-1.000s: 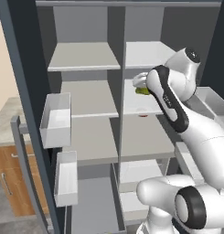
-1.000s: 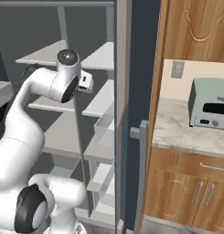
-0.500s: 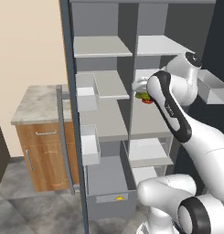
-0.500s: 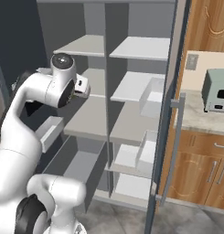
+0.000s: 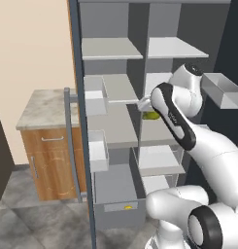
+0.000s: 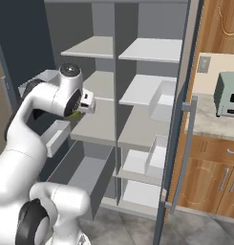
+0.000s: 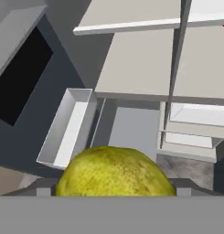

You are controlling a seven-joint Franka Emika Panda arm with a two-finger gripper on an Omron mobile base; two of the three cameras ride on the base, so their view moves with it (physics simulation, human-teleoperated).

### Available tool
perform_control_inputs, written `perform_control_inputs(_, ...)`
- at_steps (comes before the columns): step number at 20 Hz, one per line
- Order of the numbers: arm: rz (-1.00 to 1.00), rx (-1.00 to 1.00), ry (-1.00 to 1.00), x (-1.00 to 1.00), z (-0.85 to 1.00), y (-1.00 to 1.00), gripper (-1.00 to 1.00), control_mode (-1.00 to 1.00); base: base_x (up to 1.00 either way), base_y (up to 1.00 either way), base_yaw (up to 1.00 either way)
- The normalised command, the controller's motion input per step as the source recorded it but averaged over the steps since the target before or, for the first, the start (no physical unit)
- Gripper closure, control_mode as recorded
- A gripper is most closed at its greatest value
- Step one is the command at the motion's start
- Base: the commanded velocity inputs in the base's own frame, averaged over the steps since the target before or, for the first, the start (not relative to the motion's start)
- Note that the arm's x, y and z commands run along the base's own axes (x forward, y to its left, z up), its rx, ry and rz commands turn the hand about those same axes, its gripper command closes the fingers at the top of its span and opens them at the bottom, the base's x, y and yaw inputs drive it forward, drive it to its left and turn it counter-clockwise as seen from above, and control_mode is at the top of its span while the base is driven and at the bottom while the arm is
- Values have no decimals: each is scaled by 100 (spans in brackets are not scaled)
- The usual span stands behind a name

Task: Take the pear and lemon from the fridge shelf and place them in the freezer drawer to begin freezing them.

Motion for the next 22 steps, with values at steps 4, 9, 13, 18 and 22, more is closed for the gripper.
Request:
perform_control_inputs(4,13,-16,31,23,-100,0,100,-100,0,0,0)
perform_control_inputs(9,18,-5,21,17,-100,-4,100,-100,0,0,0)
perform_control_inputs(13,19,0,6,7,-100,-3,100,-100,0,0,0)
perform_control_inputs(18,15,0,1,18,-100,0,100,-100,0,0,0)
perform_control_inputs(22,11,0,2,25,-100,0,100,-100,0,0,0)
